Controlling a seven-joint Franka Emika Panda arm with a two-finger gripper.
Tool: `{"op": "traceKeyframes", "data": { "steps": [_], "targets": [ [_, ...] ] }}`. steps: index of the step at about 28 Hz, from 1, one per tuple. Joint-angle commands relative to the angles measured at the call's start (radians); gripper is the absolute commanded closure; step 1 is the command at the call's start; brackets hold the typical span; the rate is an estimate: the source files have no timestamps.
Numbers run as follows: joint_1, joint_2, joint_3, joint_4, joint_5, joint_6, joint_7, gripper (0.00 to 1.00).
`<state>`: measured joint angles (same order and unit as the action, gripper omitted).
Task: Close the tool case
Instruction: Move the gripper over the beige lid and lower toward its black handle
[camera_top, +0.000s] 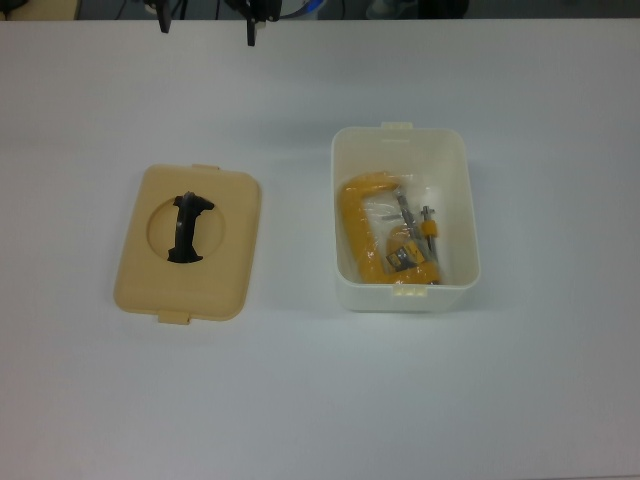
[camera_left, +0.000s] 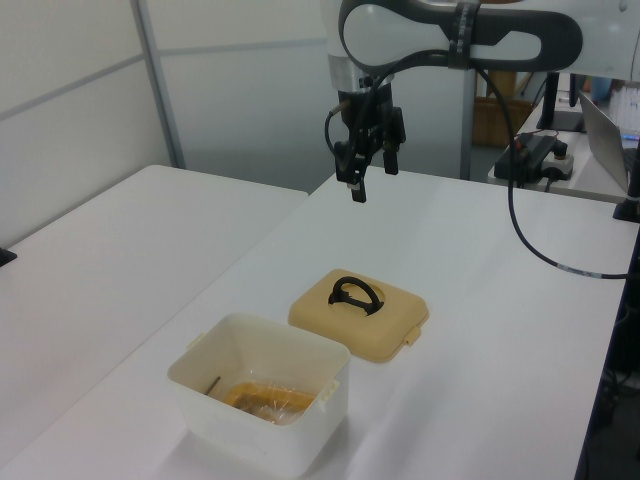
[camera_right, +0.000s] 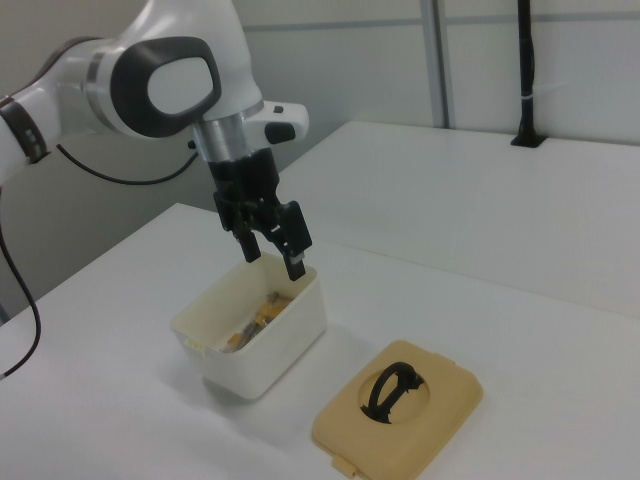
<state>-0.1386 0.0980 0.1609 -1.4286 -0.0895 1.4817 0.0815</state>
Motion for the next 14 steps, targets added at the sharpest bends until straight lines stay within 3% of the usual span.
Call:
{"op": "traceKeyframes", "data": {
  "steps": [1, 10, 14],
  "targets": [
    [0.005, 0.032, -0.001, -0.009, 0.02, -0.005, -0.022, 0.0],
    [0.004, 0.06, -0.003, -0.07, 0.019, 0.13, -0.014, 0.0],
    [-0.002, 0.107, -0.004, -0.082, 0.007, 0.173, -0.022, 0.0]
  ]
}}
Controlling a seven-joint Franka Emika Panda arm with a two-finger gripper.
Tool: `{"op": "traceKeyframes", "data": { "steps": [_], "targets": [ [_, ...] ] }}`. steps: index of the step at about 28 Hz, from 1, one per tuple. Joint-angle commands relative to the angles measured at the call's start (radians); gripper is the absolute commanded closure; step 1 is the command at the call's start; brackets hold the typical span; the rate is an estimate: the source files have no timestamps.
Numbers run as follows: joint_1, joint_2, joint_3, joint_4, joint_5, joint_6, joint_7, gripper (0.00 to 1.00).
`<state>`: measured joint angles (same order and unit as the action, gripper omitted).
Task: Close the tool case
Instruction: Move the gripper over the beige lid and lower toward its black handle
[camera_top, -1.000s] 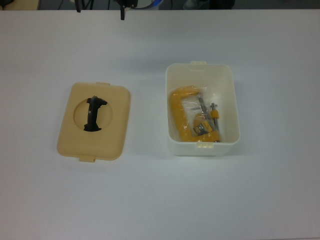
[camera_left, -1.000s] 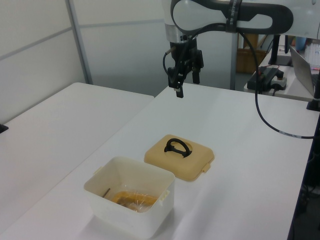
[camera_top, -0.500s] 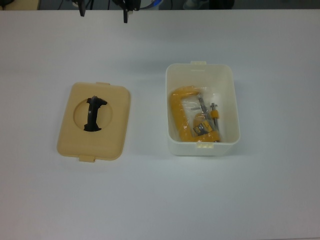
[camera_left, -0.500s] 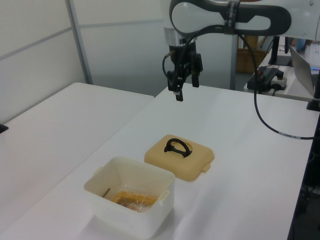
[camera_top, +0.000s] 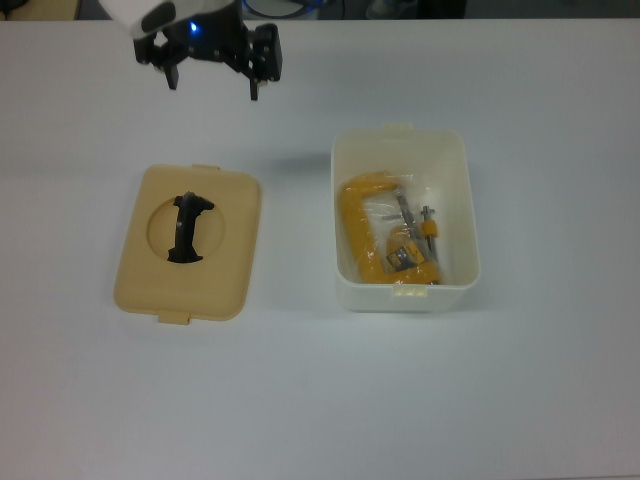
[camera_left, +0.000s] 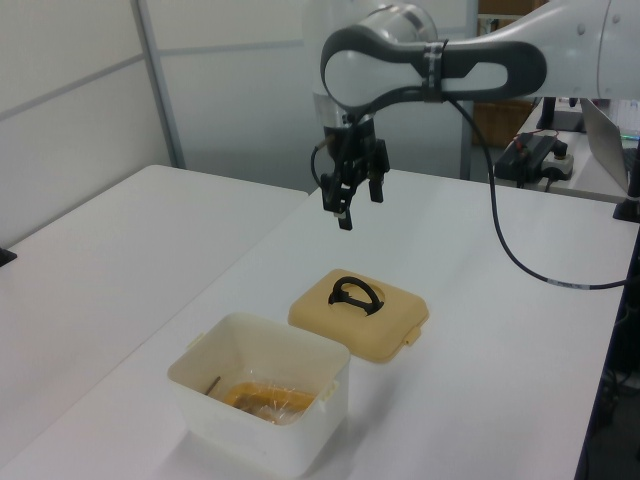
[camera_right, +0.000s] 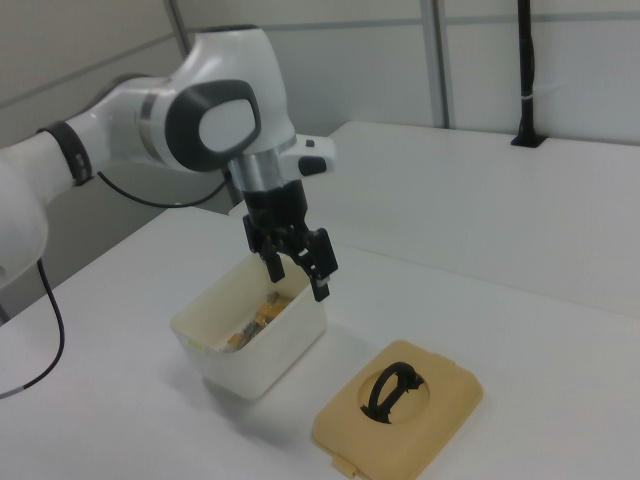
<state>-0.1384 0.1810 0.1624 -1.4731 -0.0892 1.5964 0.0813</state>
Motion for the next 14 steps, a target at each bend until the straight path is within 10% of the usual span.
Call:
{"op": "traceKeyframes", "data": {
  "steps": [1, 14],
  "targets": [
    [-0.004, 0.034, -0.006, -0.038, 0.005, 0.065, -0.023, 0.0],
    [-0.023, 0.12, -0.015, -0.091, -0.007, 0.263, -0.014, 0.0]
  ]
}}
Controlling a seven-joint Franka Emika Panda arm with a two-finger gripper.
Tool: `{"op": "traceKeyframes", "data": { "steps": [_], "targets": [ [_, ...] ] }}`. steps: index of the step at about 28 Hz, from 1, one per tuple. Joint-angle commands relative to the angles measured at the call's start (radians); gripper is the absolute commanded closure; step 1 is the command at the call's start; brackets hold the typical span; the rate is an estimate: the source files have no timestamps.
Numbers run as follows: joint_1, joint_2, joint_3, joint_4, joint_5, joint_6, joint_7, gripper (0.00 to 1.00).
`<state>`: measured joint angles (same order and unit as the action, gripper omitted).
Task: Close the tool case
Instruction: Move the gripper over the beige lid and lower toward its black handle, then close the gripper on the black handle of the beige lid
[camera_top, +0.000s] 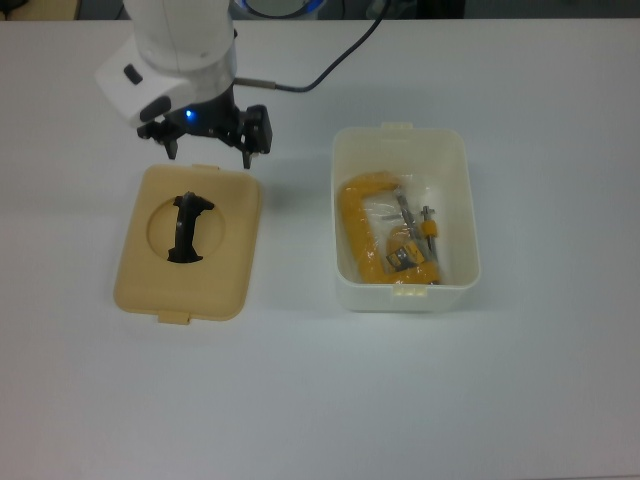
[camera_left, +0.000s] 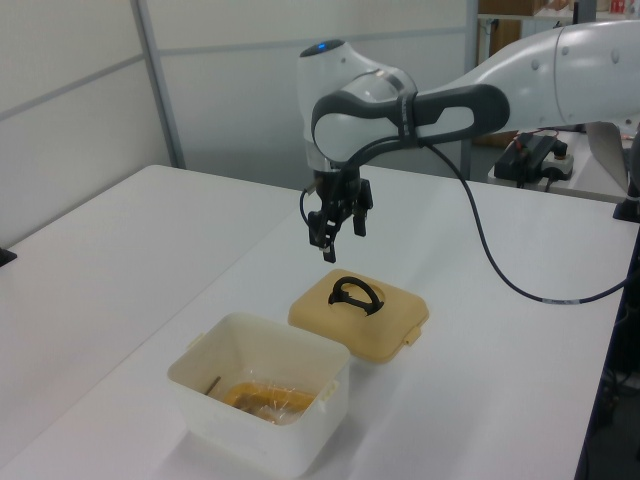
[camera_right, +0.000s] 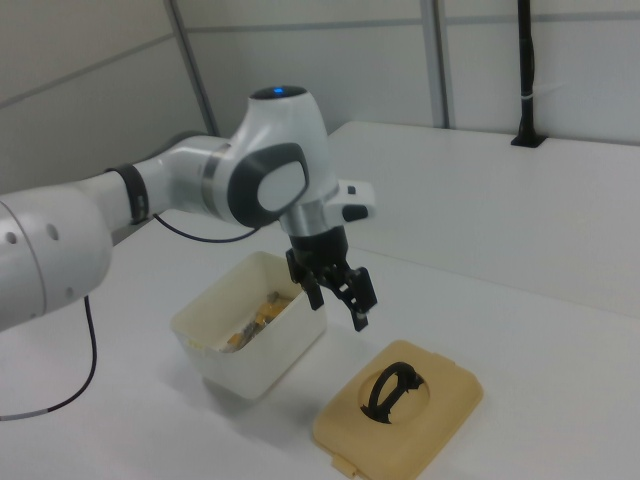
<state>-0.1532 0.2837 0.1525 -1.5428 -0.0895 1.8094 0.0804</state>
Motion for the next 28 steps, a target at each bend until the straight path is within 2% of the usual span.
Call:
{"op": "traceKeyframes", "data": {
  "steps": [1, 9, 22, 28],
  "targets": [
    [-0.008, 0.025, -0.005, -0.023, -0.012, 0.056, -0.005, 0.0],
    [-0.02, 0.091, -0.005, -0.028, -0.079, 0.125, 0.045, 0.0],
    [-0.028, 0.111, -0.007, -0.043, -0.082, 0.148, 0.055, 0.0],
    [-0.031, 0.112, -0.028, -0.05, -0.084, 0.148, 0.055, 0.0]
  ]
}}
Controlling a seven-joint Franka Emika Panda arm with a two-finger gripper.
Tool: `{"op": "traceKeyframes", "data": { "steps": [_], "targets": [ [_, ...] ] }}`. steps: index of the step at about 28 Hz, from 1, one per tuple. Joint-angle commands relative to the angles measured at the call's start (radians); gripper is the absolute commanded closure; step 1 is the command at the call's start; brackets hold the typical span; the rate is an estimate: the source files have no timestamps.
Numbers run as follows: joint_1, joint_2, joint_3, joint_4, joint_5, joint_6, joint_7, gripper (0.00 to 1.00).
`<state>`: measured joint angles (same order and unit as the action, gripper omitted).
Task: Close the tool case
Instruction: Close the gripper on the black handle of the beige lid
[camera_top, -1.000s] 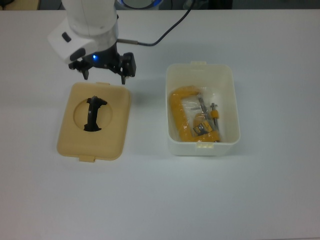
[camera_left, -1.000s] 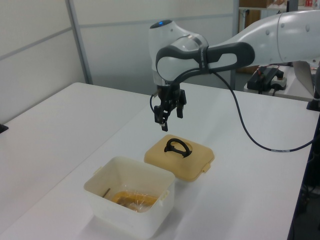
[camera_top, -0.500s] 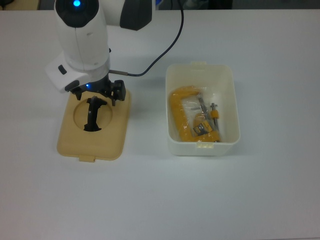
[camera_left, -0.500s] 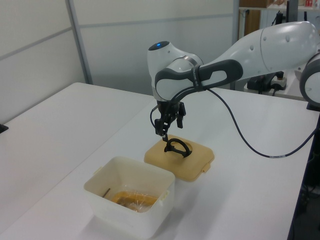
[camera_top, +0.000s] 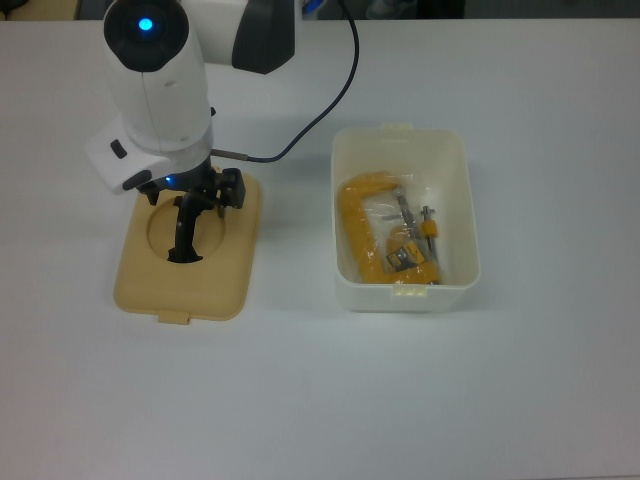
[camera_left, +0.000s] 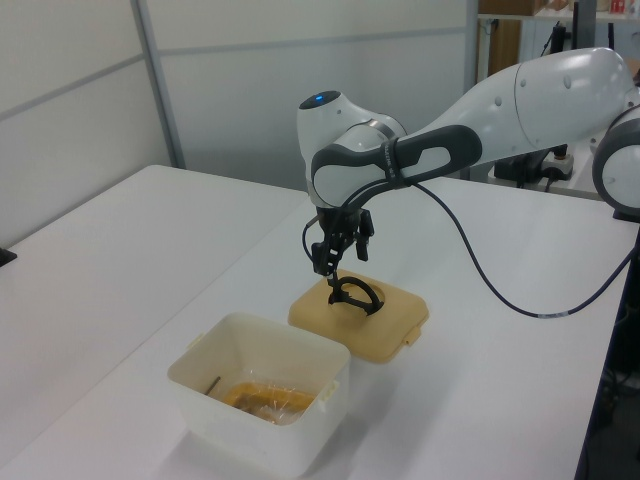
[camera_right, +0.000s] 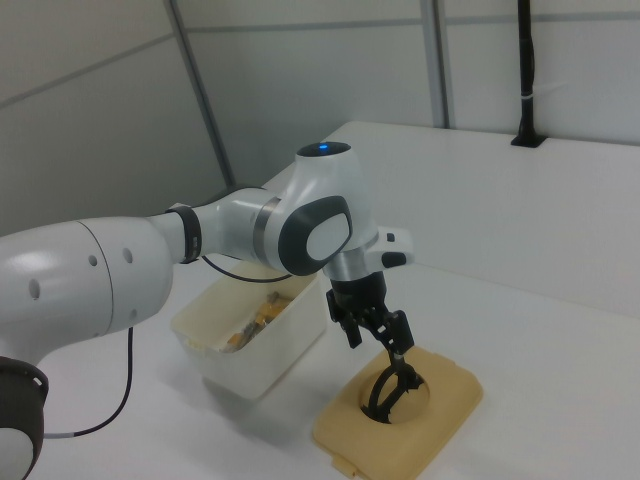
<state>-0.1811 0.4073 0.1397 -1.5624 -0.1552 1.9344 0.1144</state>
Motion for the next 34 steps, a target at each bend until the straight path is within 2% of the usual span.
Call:
{"op": "traceKeyframes", "data": {
  "steps": [1, 6, 12, 20, 23, 29, 34],
  "targets": [
    [-0.005, -0.012, -0.015, -0.03, -0.026, 0.023, 0.021, 0.0],
    [-0.014, -0.002, -0.015, -0.031, -0.038, 0.024, 0.019, 0.01],
    [-0.011, -0.001, -0.012, -0.048, -0.07, 0.029, 0.021, 0.08],
    [-0.003, -0.001, -0.008, -0.048, -0.075, 0.031, 0.022, 0.17],
    [0.003, 0.001, -0.006, -0.05, -0.081, 0.029, 0.031, 0.27],
    [0.005, 0.002, -0.002, -0.051, -0.109, 0.029, 0.057, 0.29],
    [0.005, 0.016, 0.0, -0.05, -0.11, 0.029, 0.059, 0.35]
  ]
}}
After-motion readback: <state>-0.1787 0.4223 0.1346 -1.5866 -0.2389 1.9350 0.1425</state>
